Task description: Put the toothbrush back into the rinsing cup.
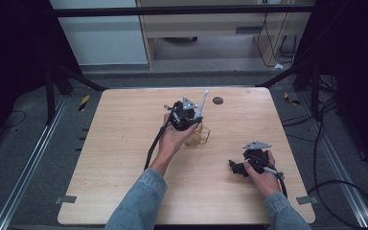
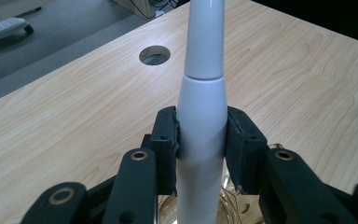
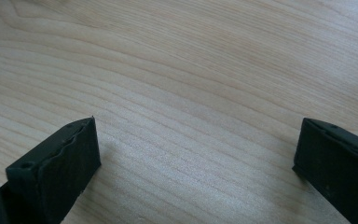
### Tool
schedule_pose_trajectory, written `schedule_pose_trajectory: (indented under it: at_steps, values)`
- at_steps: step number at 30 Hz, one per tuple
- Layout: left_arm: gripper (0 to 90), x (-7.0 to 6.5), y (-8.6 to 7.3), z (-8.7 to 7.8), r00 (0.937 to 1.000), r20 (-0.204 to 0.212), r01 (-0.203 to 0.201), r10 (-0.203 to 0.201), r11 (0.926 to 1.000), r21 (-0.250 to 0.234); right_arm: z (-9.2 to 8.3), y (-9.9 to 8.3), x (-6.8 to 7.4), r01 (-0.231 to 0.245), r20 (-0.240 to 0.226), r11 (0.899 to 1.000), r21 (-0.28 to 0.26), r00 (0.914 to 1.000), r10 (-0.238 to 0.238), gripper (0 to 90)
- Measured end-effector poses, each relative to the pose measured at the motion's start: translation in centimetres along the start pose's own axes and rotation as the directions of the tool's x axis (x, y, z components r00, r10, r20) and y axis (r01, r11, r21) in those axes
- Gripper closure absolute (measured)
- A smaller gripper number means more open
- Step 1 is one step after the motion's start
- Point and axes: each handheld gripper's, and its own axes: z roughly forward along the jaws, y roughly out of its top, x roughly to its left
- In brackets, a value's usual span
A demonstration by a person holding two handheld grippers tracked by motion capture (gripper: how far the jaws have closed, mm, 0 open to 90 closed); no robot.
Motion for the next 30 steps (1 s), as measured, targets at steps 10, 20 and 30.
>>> schedule_pose_trajectory:
  at_steps: [10, 20, 30]
  values:
    - [66.4, 0.11, -0.22, -0.03, 0.9999, -0.001, 0.015, -0.015, 0.9999, 0.000, 0.00, 0.00, 0.00, 0.000, 0.000, 1.000, 0.000, 1.0000, 0.000, 0.3]
    - [66.2, 0.04, 0.03, 0.22, 0.9996, -0.009, 0.027, -0.027, 0.9996, 0.012, 0.00, 0.00, 0.00, -0.001, 0.000, 1.000, 0.000, 1.0000, 0.001, 0.3]
    - [65.6, -0.13, 0.22, 0.47, 0.9989, 0.001, 0.047, -0.047, 0.9987, 0.021, 0.01, -0.01, -0.03, 0.005, 0.001, 1.000, -0.001, 1.0000, -0.005, 0.3]
